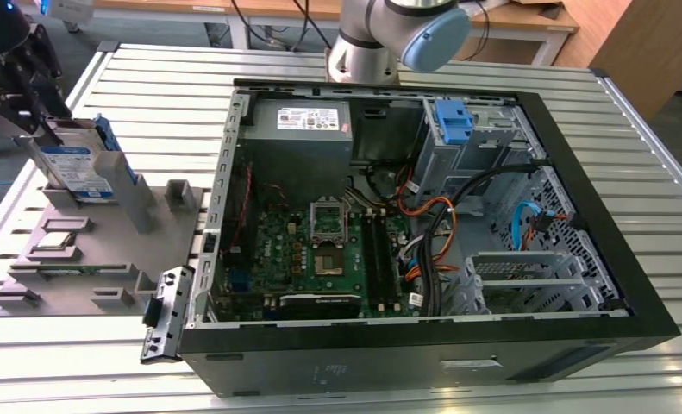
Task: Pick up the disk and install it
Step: 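Pick up the disk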
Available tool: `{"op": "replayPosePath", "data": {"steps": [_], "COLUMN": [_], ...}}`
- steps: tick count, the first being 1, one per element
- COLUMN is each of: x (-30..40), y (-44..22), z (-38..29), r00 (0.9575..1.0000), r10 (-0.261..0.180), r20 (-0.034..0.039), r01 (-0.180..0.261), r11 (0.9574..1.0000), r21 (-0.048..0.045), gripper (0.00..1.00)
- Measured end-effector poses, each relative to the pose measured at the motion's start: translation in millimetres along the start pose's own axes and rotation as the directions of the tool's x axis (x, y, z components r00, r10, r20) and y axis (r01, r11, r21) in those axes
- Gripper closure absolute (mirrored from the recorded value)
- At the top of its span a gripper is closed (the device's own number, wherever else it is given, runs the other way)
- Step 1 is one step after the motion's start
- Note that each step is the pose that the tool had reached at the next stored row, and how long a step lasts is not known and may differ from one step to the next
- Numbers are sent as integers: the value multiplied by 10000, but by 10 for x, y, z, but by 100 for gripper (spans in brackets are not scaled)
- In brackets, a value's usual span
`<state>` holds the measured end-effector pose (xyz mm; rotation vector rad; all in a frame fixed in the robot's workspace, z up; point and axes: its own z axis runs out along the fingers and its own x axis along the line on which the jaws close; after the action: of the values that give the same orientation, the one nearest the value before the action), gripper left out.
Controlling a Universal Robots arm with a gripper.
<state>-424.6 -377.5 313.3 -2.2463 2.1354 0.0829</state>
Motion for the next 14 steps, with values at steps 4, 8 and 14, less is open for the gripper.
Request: {"op": "replayPosePath", "data": {"steps": [4, 8, 14], "x": [0, 1, 1], "y": [0, 0, -1], "z": [16, 18, 20], "r00": [9998, 9998, 9998], "r10": [177, 180, 190], "r20": [23, 24, 34], "r01": [-177, -180, -190], "r11": [9998, 9998, 9997], "r21": [10, 12, -126], "gripper": [47, 47, 47]}}
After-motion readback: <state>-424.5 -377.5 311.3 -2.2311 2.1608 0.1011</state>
